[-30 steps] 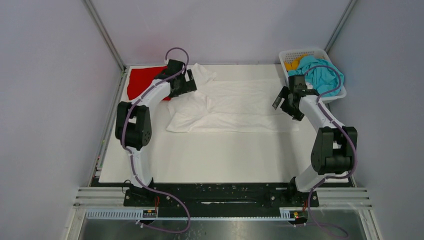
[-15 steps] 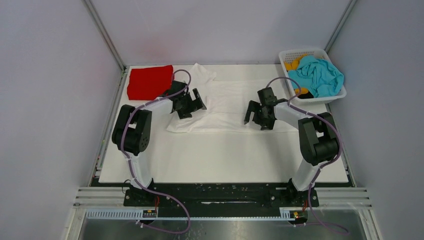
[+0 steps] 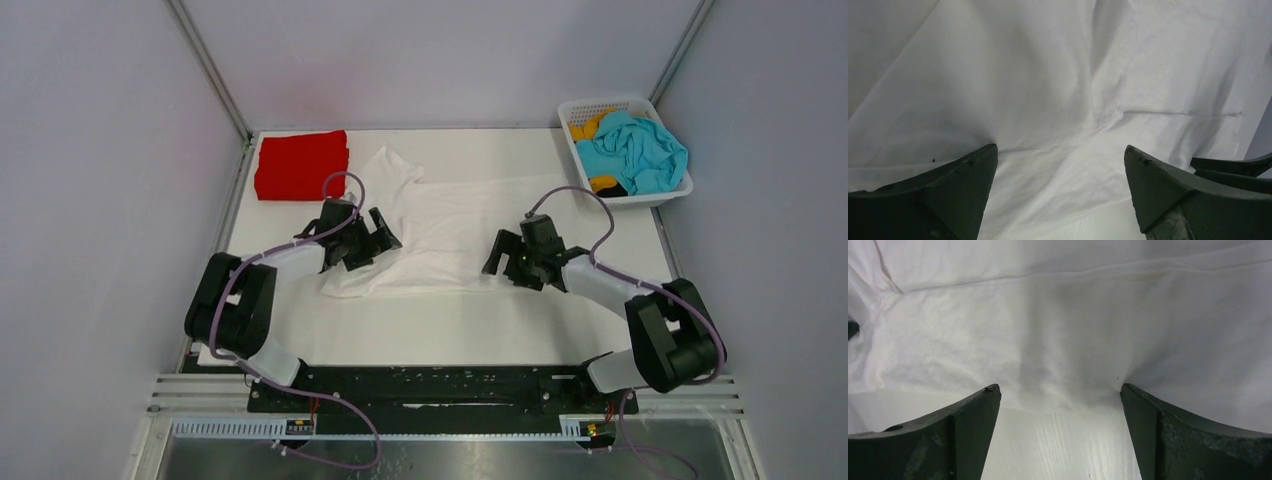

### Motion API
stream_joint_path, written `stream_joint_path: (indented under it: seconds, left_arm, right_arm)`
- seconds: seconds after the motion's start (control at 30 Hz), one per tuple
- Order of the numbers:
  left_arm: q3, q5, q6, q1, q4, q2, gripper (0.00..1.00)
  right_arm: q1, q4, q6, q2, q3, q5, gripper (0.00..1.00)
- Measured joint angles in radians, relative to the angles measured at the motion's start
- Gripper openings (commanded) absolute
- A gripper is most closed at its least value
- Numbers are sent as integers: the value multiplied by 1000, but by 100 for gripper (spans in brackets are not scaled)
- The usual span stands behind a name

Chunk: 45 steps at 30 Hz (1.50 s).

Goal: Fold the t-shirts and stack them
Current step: Fold the flattened tshirt in 1/3 of the way

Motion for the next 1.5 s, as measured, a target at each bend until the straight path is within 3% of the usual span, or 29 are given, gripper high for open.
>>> stream_joint_path:
  seconds: [0.47, 0.7, 0.97, 1.27, 1.37, 1.5]
  left_arm:
    - [-276, -39, -56, 0, -76, -335, 99]
    - [-399, -45, -112, -12, -191, -563, 99]
    - [-459, -30, -163, -21, -290, -720, 99]
    - [-364, -100, -132, -22, -524, -790, 99]
    - [-243, -138, -109, -22, -533, -736, 99]
    - [-34, -202, -63, -21, -511, -547, 99]
  right_arm:
    - [332, -137, 236, -433, -290, 11, 100]
    - [364, -254, 273, -513, -300, 21, 99]
    - [368, -299, 272, -525, -284, 43, 99]
    - [369, -407, 219, -693, -270, 163, 99]
    - [369, -395, 208, -761, -241, 241, 99]
    - [369, -387, 180, -805, -200, 362, 99]
